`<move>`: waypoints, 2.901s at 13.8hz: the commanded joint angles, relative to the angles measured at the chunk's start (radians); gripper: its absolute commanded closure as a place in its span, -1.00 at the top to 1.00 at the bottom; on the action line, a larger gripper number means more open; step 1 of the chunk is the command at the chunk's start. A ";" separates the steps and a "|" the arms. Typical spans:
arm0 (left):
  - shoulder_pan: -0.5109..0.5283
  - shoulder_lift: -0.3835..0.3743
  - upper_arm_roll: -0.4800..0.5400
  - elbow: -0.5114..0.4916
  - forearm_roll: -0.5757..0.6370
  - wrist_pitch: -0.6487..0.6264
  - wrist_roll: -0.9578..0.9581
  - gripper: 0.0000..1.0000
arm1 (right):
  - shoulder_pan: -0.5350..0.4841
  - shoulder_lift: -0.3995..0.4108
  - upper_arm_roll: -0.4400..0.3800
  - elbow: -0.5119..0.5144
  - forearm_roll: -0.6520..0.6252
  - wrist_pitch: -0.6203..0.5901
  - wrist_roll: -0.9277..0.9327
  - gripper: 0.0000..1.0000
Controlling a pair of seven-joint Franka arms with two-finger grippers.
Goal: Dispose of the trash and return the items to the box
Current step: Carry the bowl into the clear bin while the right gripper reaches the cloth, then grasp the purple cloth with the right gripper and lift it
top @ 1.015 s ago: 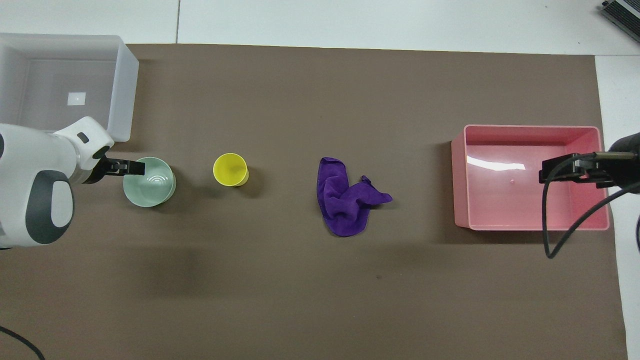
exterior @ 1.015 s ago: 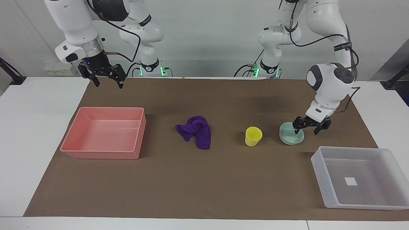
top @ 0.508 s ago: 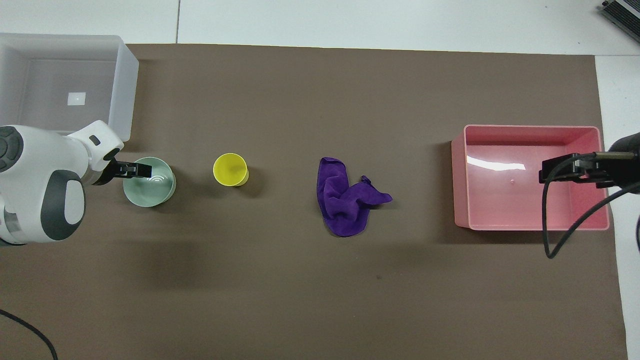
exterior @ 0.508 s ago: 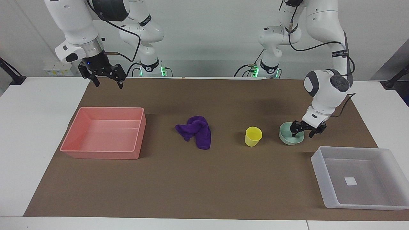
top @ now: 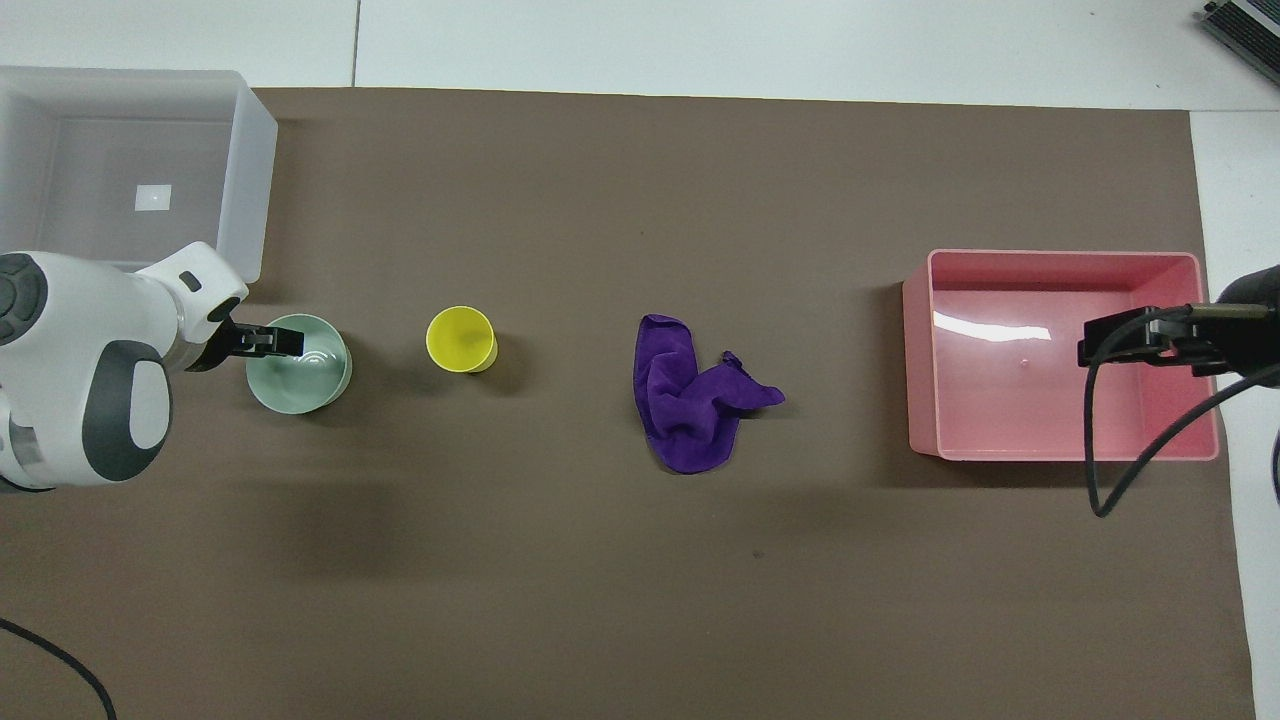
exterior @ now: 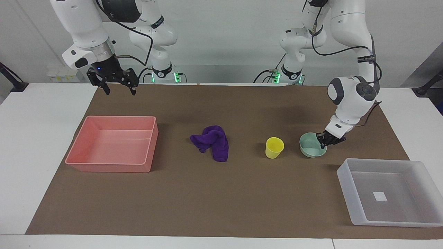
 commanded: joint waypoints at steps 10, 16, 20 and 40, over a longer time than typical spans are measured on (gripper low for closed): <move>0.075 0.049 0.003 0.340 -0.023 -0.189 0.026 -1.00 | 0.368 0.184 0.007 -0.147 0.007 0.482 0.392 1.00; 0.134 0.240 0.004 0.693 -0.011 -0.356 0.027 -1.00 | 0.442 0.296 0.007 -0.220 0.005 0.660 0.423 1.00; 0.173 0.424 -0.003 0.954 0.003 -0.416 0.026 -1.00 | 0.483 0.337 0.007 -0.316 -0.008 0.821 0.420 1.00; 0.187 0.635 0.038 0.978 0.035 -0.128 -0.047 -1.00 | 0.482 0.235 -0.004 -0.264 -0.045 0.638 0.386 -1.00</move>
